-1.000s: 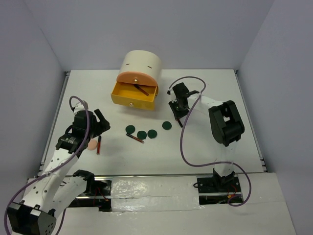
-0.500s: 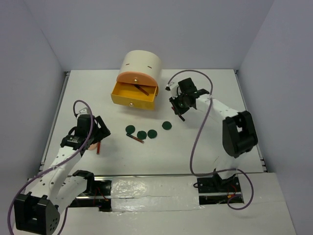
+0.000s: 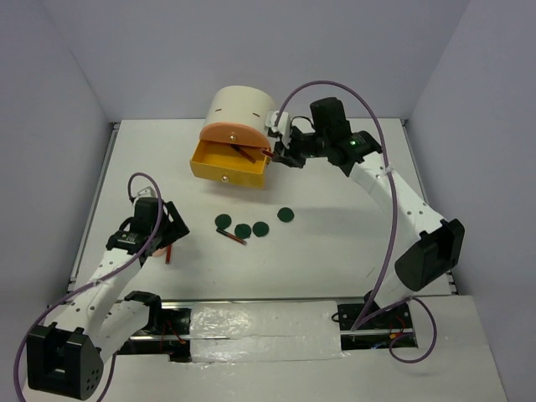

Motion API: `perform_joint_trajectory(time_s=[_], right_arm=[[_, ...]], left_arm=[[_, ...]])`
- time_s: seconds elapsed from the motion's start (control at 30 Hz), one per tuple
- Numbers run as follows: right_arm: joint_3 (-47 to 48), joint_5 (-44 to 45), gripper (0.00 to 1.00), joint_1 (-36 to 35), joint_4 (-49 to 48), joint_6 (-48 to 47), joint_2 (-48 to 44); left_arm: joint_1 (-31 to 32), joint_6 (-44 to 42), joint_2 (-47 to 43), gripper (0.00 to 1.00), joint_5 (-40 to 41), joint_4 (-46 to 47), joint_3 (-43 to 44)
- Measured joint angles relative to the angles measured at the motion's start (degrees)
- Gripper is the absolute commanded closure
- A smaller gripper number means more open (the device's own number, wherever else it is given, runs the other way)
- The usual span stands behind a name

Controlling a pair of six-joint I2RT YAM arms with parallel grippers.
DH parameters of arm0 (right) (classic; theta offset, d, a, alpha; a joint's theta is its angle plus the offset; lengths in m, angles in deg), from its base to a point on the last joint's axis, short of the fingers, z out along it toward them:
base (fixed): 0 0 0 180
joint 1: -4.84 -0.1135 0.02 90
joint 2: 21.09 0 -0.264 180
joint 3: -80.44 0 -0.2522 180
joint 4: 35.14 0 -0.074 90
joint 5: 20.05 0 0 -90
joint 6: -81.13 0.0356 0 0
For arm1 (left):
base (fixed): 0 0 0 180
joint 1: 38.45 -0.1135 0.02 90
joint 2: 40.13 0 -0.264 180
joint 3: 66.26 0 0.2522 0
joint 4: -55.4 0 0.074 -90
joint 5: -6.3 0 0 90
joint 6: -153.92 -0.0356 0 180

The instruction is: Organize the makeup

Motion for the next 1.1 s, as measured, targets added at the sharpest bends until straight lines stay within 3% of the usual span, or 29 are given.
perform_joint_trajectory(time_s=[0.2,0.6,0.73,0.77,0.83,0.97,1.1], right_arm=[[9.73,0.24,0.97,-4.57,-1.86,-0.87,7.56],[18.10,3.91,0.88,-8.74,-5.99,1.92,22.77],[18.69,5.09,0.59,-8.98,-6.86,2.60,24.59],[18.71,5.46,0.44,-9.05,-7.08,2.75,24.94],[18.73,6.23,0.33,-9.07,-7.32,3.17,25.40],[18.40,7.15,0.17,-9.09,-7.82,3.74,25.49],[17.73,6.40,0.13,-8.57,-7.96,5.38,24.65]], left_arm=[[0.00,0.28,0.00,0.20,0.07,-0.04,-0.04],[0.00,5.01,-0.28,0.24,1.92,-2.51,-1.66],[0.00,6.95,0.26,0.24,3.30,-3.52,-1.66],[0.00,7.69,0.63,0.24,3.67,-3.87,-1.66],[0.00,8.46,1.40,0.24,4.35,-4.37,-1.68],[0.00,9.57,3.39,0.27,5.03,-4.48,-1.84],[0.00,9.40,6.08,0.36,5.60,-4.42,-1.92]])
